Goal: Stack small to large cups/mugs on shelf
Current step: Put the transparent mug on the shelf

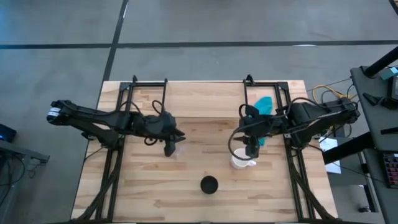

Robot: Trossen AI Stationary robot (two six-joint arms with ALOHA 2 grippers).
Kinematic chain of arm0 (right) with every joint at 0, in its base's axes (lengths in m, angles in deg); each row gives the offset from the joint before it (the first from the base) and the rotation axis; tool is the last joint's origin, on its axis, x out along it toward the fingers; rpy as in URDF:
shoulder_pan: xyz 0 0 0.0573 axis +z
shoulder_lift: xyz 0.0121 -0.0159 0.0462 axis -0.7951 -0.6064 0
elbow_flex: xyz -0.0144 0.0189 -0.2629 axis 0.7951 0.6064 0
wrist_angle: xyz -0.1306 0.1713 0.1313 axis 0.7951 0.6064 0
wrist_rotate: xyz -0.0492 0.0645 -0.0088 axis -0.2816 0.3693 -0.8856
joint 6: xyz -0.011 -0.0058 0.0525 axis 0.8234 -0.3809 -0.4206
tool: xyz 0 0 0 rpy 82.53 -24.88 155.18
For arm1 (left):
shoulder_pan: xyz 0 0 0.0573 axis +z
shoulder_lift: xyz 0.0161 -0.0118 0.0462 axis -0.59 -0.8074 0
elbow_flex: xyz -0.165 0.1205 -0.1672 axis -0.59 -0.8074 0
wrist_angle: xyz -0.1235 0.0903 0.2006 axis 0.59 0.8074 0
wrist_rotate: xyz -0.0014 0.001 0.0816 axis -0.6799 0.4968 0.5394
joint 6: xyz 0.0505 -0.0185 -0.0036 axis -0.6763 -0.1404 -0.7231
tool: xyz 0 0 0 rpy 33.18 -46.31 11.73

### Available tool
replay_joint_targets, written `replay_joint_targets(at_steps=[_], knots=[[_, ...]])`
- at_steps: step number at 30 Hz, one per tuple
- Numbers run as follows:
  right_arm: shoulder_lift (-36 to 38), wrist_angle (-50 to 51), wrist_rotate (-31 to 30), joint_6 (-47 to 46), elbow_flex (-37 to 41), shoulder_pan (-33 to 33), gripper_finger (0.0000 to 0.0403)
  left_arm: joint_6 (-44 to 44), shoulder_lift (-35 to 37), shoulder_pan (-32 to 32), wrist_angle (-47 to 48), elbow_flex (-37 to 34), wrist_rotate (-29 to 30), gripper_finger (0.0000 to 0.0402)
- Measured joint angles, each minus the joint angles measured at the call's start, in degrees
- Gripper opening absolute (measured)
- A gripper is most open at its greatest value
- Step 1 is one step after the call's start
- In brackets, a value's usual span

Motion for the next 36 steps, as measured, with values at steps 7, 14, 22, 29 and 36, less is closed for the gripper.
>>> replay_joint_targets(at_steps=[7, 14, 22, 29, 36], knots=[[-0.22, -1.81, -0.05, -1.25, 0.02, 0.0, 0.0128, -0.82, 0.24, -0.01, 5.37, -1.91, -10.13, 0.0075], [-2.44, -2.5, -0.04, -3.86, 0.02, 0.0, 0.0128, -3.8, 0.26, -0.02, 13.25, -2.03, -11.64, 0.0075], [-4.96, -2.5, -0.04, -3.88, 0.02, 0.0, 0.0128, -4.41, -2.74, -0.15, 15.62, -2.33, -11.99, 0.0075], [-6.76, -2.56, -0.02, -3.9, 0.02, 0.0, 0.0128, -4.41, -10.59, -0.92, 15.46, -2.31, -12.25, 0.0075], [-7.04, -2.55, -0.01, -3.92, 0.02, 0.0, 0.0128, -5.6, -15.7, -0.92, 15.44, -1.76, -12.3, 0.0075]])
